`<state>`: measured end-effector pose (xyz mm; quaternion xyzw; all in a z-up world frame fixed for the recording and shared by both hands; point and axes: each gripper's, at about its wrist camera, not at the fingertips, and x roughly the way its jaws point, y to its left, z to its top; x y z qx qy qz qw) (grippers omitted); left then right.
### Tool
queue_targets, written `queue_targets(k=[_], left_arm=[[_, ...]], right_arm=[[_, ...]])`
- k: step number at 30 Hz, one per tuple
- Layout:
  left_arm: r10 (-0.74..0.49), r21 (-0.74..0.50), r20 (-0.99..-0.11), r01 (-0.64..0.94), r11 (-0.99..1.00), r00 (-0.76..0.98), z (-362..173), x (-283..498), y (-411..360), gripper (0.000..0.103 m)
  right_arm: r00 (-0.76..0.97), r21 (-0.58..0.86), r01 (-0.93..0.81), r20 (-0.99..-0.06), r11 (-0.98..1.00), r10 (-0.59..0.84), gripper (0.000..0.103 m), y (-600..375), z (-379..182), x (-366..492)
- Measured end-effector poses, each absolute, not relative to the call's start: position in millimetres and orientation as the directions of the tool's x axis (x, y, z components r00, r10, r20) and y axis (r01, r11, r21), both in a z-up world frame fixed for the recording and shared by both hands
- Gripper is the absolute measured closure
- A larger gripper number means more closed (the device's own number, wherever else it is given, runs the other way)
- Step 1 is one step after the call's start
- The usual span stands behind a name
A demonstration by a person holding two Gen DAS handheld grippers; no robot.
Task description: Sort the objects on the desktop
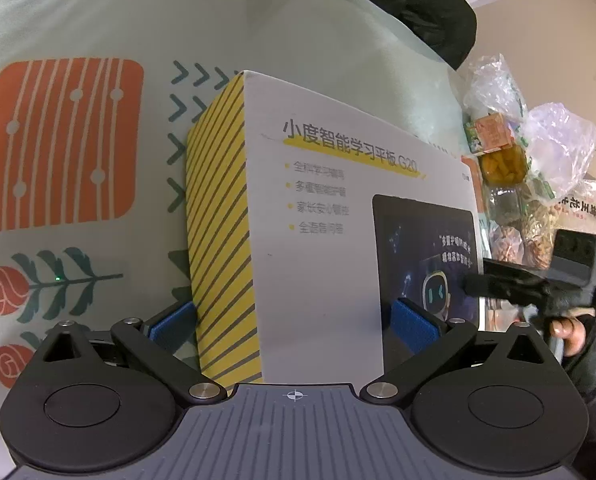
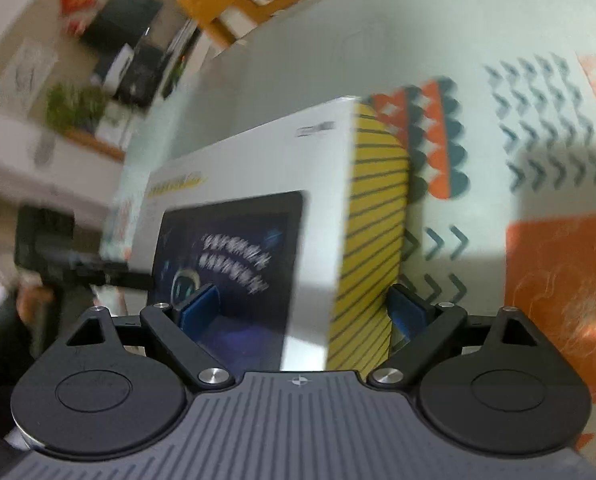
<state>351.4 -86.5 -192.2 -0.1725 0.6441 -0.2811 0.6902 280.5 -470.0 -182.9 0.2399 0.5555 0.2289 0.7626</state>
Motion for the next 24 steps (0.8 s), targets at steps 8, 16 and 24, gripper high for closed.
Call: queue_targets(k=[8, 16, 24], left_arm=[[-0.613, -0.601, -0.79, 0.177, 0.779, 0.014, -192, 353, -85, 0.0], [-0.601, -0.591, -0.799, 0.174, 0.788, 0.005, -190, 353, -87, 0.0], [-0.592, -0.58, -0.805, 0.169, 0.797, 0.03, -188, 348, -90, 0.0]], right_arm=[[0.343, 0.687, -0.075, -0.663, 0.723, 0.666, 0.0, -487, -154, 269], [0.3, 0.624, 0.005, -0.746, 0.781, 0.594, 0.0, -460, -187, 289], [0.299, 0.637, 0.031, -0.741, 0.77, 0.601, 0.0, -460, -196, 297]])
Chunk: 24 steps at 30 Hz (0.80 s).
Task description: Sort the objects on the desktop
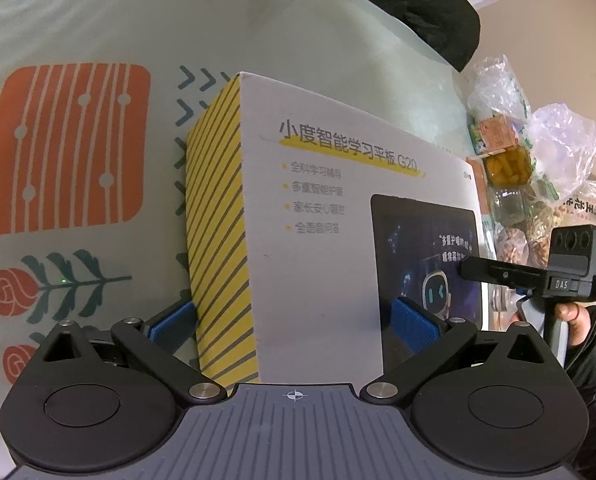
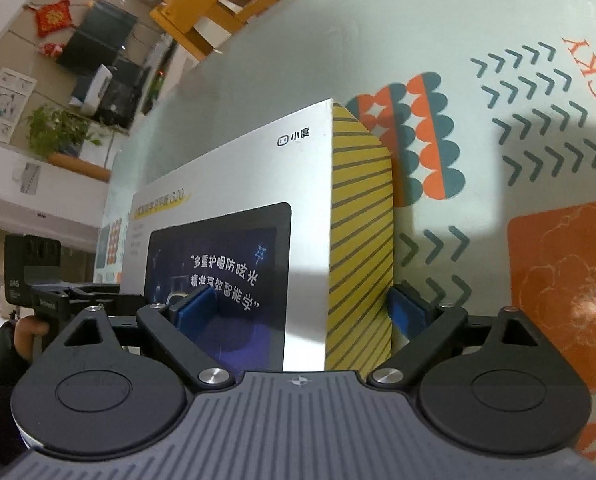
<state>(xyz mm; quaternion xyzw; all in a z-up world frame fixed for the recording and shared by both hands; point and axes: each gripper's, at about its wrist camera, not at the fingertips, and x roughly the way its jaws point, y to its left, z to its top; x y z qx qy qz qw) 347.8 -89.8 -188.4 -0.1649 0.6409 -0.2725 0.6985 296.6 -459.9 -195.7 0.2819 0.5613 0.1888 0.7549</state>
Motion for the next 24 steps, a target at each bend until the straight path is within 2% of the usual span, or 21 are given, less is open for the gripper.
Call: queue_targets(k=[6, 11, 18, 24], left_arm=[[-0.573, -0.555, -0.818, 0.195, 0.808, 0.049, -185, 349, -97, 0.0], [-0.579, -0.556, -0.812, 0.201, 0.807, 0.08, -185, 347, -97, 0.0], [-0.534, -0.501, -0.833, 0.213, 0.839, 0.142, -171, 339, -97, 0.0], [-0.52, -0.481, -0.836, 0.219, 0.849, 0.176, -155, 336, -98, 0.0]], right_arm=[[0.283, 0.656, 0.027, -0.729, 0.754, 0.624, 0.0, -461, -202, 302], [0.268, 0.609, 0.03, -0.769, 0.793, 0.581, 0.0, -447, -193, 308], [0.316, 0.538, 0.002, -0.8, 0.843, 0.509, 0.0, -432, -175, 296], [0.403, 0.525, -0.007, -0.777, 0.851, 0.483, 0.0, -428, -154, 290]])
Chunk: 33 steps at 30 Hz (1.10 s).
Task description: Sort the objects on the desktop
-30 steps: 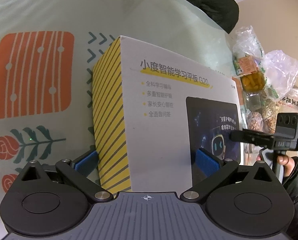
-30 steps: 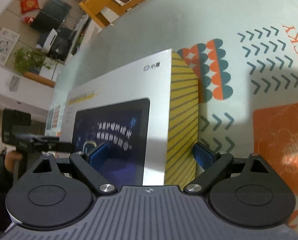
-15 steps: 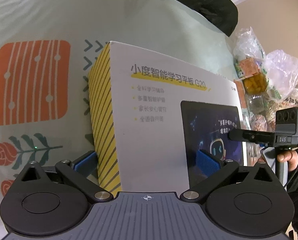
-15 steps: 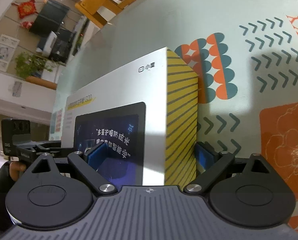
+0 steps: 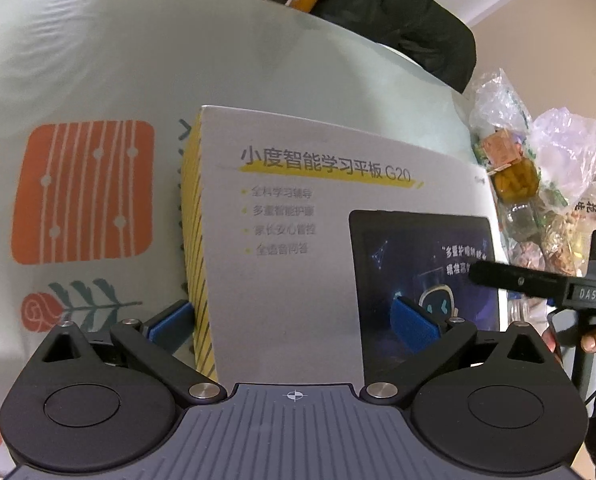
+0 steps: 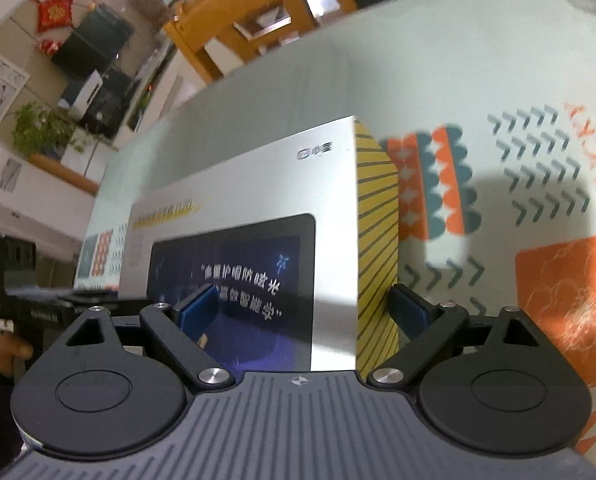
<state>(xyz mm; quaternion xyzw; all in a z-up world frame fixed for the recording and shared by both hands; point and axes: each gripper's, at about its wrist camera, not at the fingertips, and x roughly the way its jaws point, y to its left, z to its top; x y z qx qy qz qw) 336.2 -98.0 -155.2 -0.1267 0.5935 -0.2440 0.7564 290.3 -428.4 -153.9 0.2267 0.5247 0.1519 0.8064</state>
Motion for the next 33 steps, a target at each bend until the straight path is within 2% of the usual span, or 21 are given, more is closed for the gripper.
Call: queue_targets(k=[8, 14, 23, 33], left_arm=[[-0.468, -0.413, -0.853, 0.248, 0.876, 0.232, -143, 324, -106, 0.0], [-0.421, -0.369, -0.874, 0.231, 0.9, 0.243, -154, 320, -108, 0.0], [-0.401, -0.341, -0.87, 0.238, 0.91, 0.286, -138, 310, -110, 0.0], [-0.365, -0.271, -0.837, 0.27, 0.924, 0.408, -92, 291, -118, 0.0]], right_arm=[[0.433, 0.409, -0.068, -0.809, 0.91, 0.397, 0.0, -409, -135, 289], [0.389, 0.367, -0.064, -0.847, 0.928, 0.362, 0.002, -400, -152, 285], [0.414, 0.33, -0.083, -0.847, 0.94, 0.334, 0.002, -391, -145, 275], [0.479, 0.317, -0.091, -0.817, 0.944, 0.321, 0.002, -389, -112, 263]])
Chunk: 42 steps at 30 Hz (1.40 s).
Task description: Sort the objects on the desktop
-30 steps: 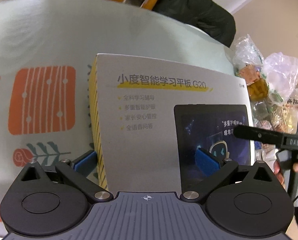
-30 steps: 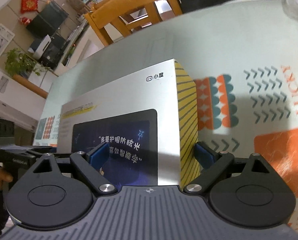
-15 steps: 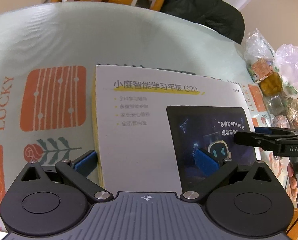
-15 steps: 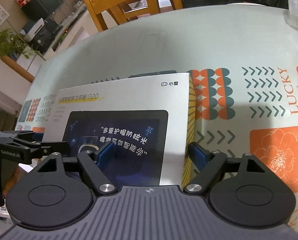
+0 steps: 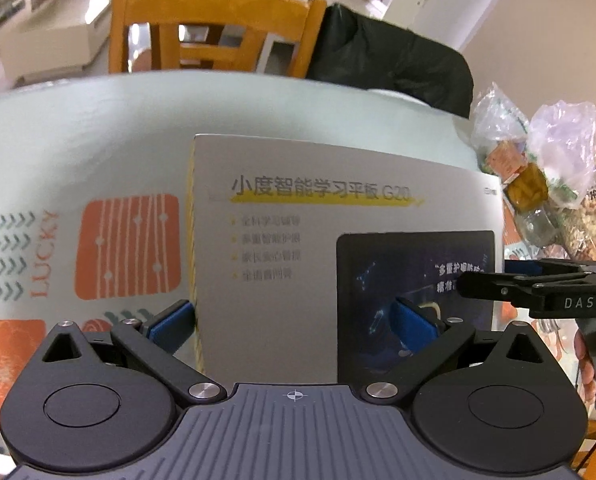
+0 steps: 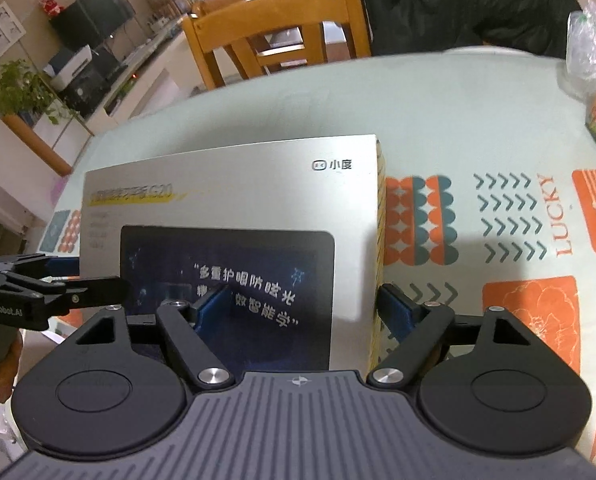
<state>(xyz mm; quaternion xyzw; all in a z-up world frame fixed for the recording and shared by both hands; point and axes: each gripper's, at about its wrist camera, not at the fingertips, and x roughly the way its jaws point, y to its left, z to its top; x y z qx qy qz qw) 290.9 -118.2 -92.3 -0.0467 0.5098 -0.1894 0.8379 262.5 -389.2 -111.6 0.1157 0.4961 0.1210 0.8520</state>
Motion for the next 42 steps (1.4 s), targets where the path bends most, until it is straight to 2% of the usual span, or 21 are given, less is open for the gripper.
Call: queue_targets(k=[18, 27, 34, 42], left_arm=[[-0.327, -0.234, -0.811, 0.243, 0.941, 0.486, -68, 254, -121, 0.0], [-0.328, -0.209, -0.759, 0.267, 0.941, 0.563, -22, 237, -123, 0.0], [-0.306, -0.197, -0.72, 0.239, 0.951, 0.623, 10, 197, -105, 0.0], [-0.253, -0.204, -0.706, 0.152, 0.967, 0.661, 19, 132, -64, 0.0]], right_arm=[[0.536, 0.314, -0.115, -0.779, 0.943, 0.325, 0.002, -391, -86, 231], [0.586, 0.326, -0.125, -0.738, 0.937, 0.335, 0.002, -395, -59, 218], [0.634, 0.32, -0.173, -0.687, 0.931, 0.354, 0.002, -385, -24, 190], [0.634, 0.301, -0.224, -0.677, 0.927, 0.373, 0.002, -347, -5, 143]])
